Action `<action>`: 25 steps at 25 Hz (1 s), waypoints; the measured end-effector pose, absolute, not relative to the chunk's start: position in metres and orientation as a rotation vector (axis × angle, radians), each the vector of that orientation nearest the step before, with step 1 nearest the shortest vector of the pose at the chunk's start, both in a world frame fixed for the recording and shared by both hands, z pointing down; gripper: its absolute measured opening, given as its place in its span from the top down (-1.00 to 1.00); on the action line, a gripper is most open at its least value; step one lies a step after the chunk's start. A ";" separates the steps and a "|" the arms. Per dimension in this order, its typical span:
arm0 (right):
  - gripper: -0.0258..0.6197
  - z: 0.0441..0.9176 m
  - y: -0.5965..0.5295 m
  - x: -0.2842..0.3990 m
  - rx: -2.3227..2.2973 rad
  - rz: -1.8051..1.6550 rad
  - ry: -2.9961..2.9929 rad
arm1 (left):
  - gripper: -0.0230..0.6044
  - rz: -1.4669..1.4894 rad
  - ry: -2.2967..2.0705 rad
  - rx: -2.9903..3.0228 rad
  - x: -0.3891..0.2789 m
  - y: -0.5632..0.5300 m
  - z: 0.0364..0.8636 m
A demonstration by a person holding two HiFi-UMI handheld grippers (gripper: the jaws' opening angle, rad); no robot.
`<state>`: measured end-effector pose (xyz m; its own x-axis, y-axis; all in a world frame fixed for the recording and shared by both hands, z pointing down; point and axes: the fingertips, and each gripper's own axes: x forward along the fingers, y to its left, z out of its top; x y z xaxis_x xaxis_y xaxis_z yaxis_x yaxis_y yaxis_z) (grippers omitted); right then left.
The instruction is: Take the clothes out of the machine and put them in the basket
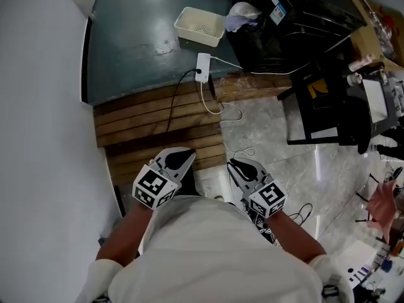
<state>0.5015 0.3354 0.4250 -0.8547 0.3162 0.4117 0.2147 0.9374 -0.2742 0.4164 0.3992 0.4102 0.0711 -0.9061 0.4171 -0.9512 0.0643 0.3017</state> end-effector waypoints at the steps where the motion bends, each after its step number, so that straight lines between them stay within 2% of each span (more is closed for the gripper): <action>1: 0.85 0.424 0.337 0.481 -0.369 0.305 -2.618 | 0.79 0.104 -1.822 1.860 0.395 0.396 0.408; 2: 0.85 0.421 0.339 0.461 -0.357 0.310 -2.606 | 0.47 0.096 -1.801 1.876 0.374 0.394 0.403; 3: 0.85 0.415 0.342 0.441 -0.348 0.315 -2.595 | 0.40 0.098 -1.783 1.894 0.355 0.392 0.397; 5: 0.85 0.398 0.348 0.404 -0.337 0.319 -2.585 | 0.50 0.126 -1.750 1.931 0.320 0.391 0.382; 7: 0.85 0.376 0.350 0.371 -0.330 0.309 -2.590 | 0.39 0.156 -1.730 1.952 0.288 0.388 0.366; 10: 0.85 0.351 0.352 0.339 -0.329 0.288 -2.582 | 0.35 0.167 -1.726 1.956 0.251 0.385 0.346; 13: 0.85 0.338 0.351 0.322 -0.332 0.271 -2.553 | 0.16 0.160 -1.727 1.966 0.228 0.381 0.329; 25: 0.85 0.356 0.295 0.244 -0.286 0.335 -2.542 | 0.13 0.233 -1.712 1.970 0.148 0.328 0.341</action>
